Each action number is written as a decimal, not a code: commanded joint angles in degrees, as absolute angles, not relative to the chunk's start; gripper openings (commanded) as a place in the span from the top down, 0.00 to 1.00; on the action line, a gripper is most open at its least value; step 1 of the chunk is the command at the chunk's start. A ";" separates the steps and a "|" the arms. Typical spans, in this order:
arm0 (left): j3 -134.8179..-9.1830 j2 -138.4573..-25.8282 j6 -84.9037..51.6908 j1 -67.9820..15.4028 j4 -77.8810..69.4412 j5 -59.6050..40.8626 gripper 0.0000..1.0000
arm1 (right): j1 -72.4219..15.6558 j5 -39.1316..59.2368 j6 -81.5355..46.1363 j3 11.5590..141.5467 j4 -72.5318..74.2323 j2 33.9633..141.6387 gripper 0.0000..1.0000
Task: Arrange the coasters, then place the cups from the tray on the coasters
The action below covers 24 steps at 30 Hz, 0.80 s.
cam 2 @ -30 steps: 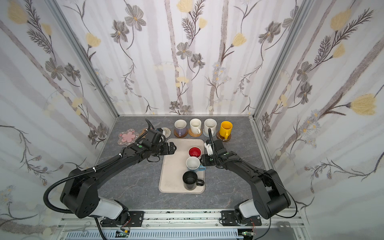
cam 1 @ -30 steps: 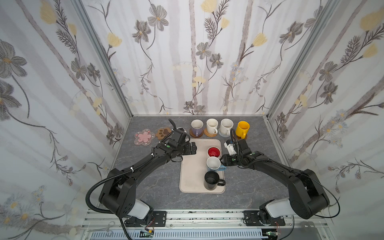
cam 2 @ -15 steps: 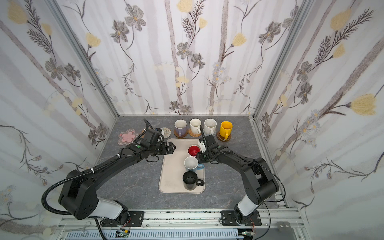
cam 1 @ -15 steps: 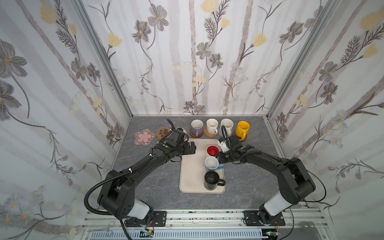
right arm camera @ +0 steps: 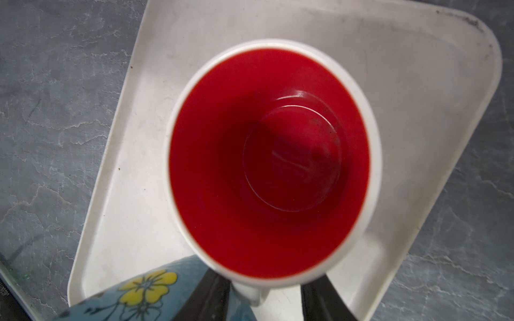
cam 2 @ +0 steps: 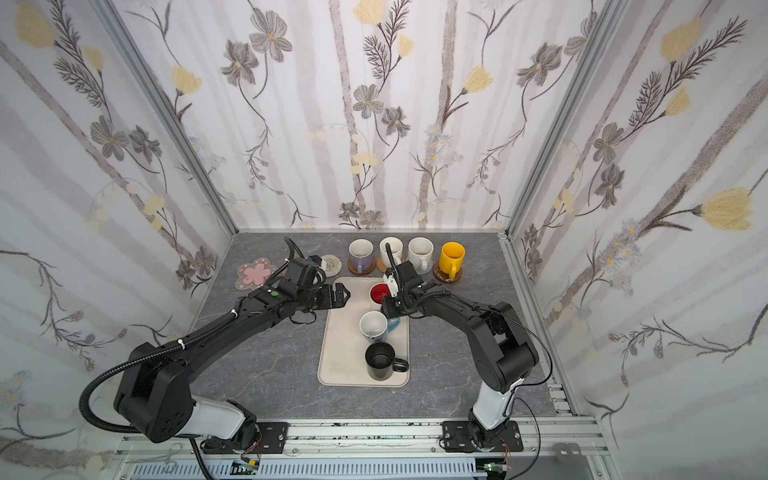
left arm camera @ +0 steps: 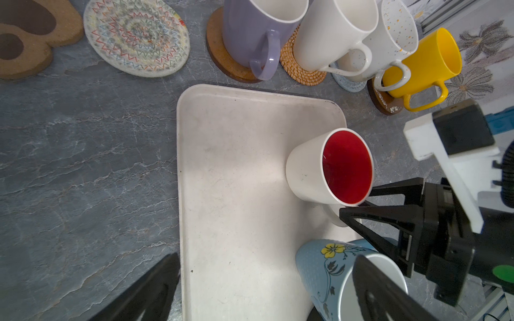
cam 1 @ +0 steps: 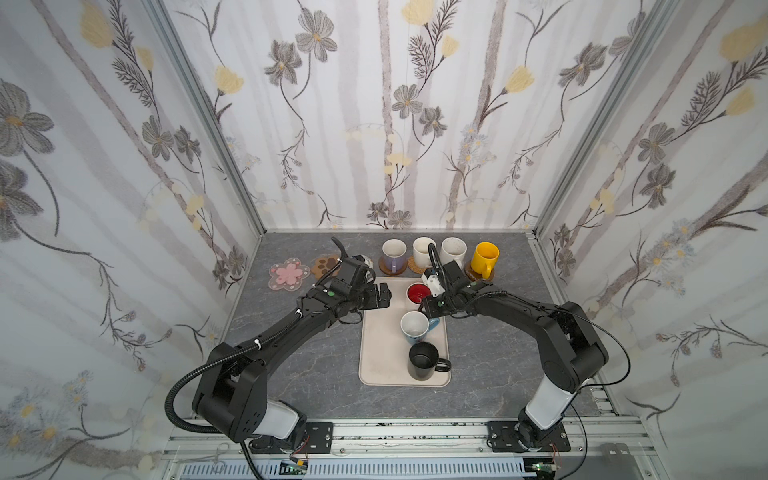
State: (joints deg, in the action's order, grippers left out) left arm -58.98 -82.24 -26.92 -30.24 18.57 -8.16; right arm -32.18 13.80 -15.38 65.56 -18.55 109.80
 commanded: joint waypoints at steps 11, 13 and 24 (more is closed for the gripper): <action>-58.71 -82.43 -27.02 -30.06 17.49 -8.56 0.00 | -33.16 12.38 -15.58 69.79 -18.37 113.21 0.54; -58.63 -82.91 -26.99 -30.19 17.49 -8.88 0.01 | -33.09 12.34 -15.58 69.70 -18.37 113.29 0.53; -59.40 -84.47 -26.98 -30.23 17.49 -9.32 0.10 | -31.96 11.40 -14.71 68.58 -18.28 112.62 0.38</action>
